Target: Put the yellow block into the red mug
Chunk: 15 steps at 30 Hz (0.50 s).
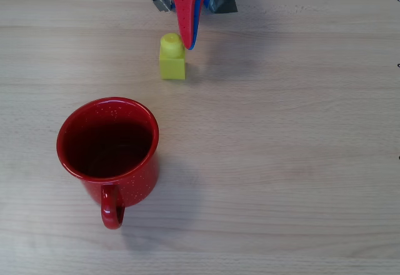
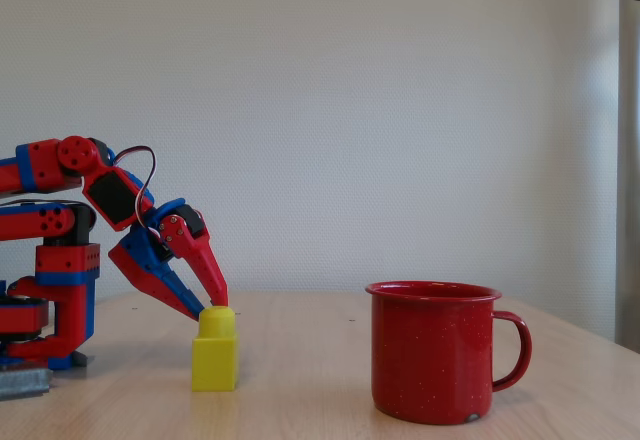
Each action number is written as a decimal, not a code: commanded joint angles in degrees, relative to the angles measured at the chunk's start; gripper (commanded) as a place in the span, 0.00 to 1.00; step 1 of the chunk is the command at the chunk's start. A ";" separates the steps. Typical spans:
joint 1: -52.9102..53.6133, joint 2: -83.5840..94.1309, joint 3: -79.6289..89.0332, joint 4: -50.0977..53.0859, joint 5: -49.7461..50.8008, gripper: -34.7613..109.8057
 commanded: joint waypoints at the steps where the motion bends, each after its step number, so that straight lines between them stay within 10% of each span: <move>1: 1.49 1.05 -0.44 0.26 1.14 0.24; 15: 1.67 0.97 -0.35 -0.79 -0.70 0.24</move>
